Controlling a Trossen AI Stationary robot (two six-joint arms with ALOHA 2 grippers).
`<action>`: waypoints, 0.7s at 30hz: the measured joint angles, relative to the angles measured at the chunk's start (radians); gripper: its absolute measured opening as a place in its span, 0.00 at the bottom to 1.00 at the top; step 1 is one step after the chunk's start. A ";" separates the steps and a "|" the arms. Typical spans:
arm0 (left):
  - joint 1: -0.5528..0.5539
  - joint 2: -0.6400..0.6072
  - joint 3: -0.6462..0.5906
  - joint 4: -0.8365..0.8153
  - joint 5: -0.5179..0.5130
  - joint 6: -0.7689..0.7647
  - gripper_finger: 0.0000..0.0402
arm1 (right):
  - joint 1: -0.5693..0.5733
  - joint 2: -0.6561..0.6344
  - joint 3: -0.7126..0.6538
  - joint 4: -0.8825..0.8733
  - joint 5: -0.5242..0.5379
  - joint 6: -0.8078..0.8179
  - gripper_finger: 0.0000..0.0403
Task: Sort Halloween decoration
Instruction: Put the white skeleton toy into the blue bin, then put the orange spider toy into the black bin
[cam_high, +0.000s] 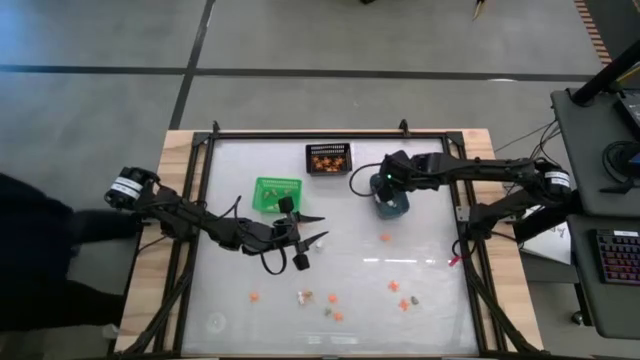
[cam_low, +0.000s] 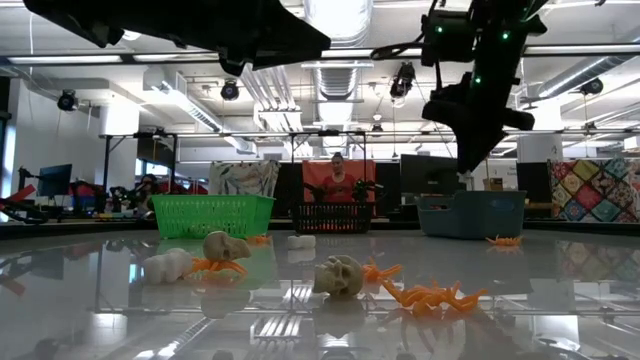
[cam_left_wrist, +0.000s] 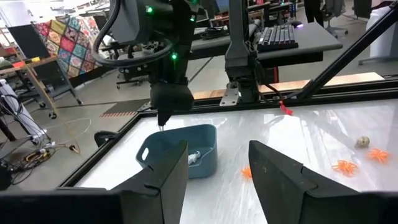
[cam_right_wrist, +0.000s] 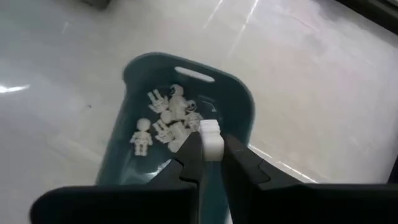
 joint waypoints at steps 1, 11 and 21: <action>0.000 0.000 0.000 -0.002 0.000 -0.001 0.38 | -0.005 0.000 -0.004 0.001 -0.001 -0.012 0.08; 0.000 0.000 0.000 -0.026 0.001 -0.020 0.38 | -0.007 0.000 -0.011 0.011 0.000 -0.015 0.33; 0.000 0.000 0.000 -0.071 0.002 -0.048 0.38 | -0.002 0.000 0.015 0.011 -0.056 -0.023 0.40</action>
